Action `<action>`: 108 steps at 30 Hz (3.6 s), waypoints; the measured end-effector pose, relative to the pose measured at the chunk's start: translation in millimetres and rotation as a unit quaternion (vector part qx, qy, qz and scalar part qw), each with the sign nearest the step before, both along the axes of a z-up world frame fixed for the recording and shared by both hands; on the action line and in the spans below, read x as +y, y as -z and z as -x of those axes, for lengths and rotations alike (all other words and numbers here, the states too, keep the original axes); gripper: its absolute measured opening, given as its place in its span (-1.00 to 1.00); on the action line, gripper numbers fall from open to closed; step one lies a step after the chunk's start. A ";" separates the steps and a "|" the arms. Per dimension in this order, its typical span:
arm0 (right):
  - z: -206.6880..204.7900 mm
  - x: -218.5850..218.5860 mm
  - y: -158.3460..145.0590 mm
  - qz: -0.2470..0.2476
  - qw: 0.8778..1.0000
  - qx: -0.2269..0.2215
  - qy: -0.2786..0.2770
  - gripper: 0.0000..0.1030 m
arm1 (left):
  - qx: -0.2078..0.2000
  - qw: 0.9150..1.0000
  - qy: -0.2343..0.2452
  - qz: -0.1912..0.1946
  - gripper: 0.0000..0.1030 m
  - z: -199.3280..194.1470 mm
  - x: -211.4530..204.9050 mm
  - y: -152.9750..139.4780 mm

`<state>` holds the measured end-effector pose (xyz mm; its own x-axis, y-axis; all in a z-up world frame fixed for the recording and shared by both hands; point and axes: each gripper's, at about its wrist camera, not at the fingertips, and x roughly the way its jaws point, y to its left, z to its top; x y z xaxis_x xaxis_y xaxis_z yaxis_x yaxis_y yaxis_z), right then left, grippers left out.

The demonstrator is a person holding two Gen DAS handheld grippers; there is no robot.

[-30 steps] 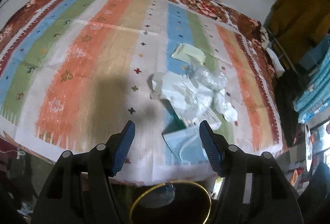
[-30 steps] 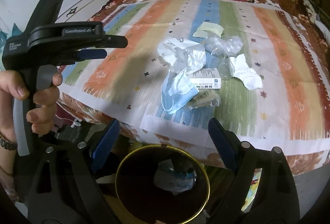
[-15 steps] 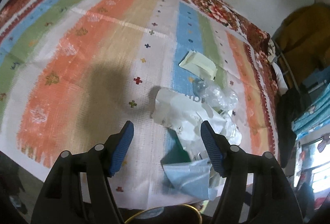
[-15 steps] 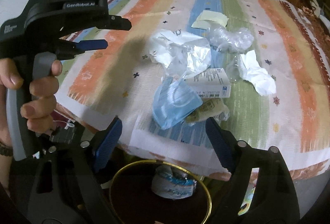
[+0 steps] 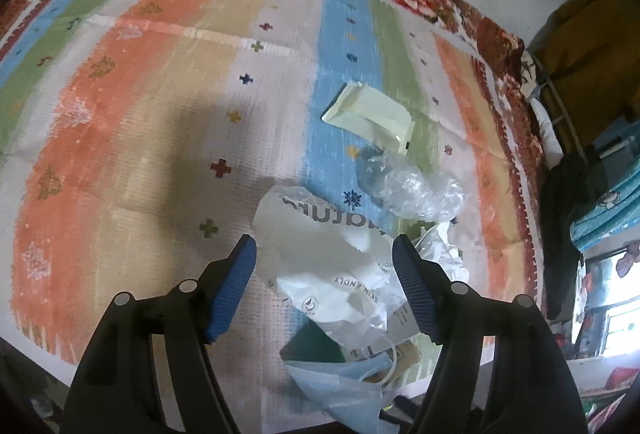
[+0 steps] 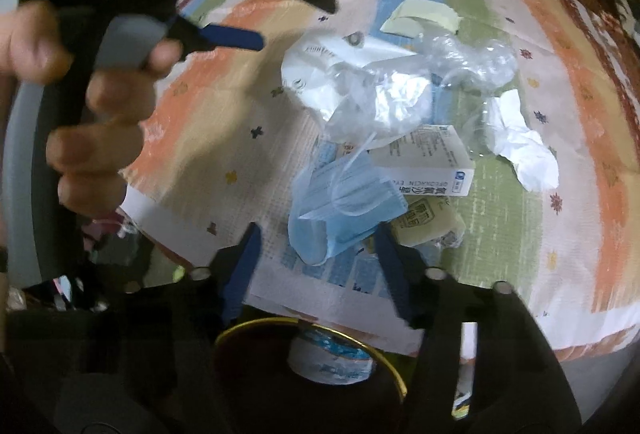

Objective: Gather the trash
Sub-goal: 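Grasp the blue face mask with the right gripper while the left grasps a white printed bag, then lift the mask and white printed bag and carry them over the bin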

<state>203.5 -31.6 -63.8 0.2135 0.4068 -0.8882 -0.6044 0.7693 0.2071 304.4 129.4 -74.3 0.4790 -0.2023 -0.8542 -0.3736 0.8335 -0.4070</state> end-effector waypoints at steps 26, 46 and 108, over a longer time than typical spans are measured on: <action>-3.9 -17.2 -33.2 -0.057 0.998 -0.016 0.029 -0.93 | -0.012 0.999 -0.023 -0.019 -0.72 25.2 28.7 -26.6; 9.2 -45.4 -82.1 -0.108 0.991 -0.065 0.037 -0.96 | -0.081 0.996 -0.015 -0.042 -0.72 89.7 10.2 -96.2; 123.5 -150.7 -70.0 -0.135 0.990 -0.027 0.036 -0.96 | -0.145 0.974 0.142 -0.102 -0.71 276.8 -98.5 -83.7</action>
<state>80.0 -182.3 6.3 0.2956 0.6098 -0.7354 -0.5654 0.7321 0.3799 27.6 30.9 9.4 0.6562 -0.2013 -0.7272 -0.0109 0.9611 -0.2759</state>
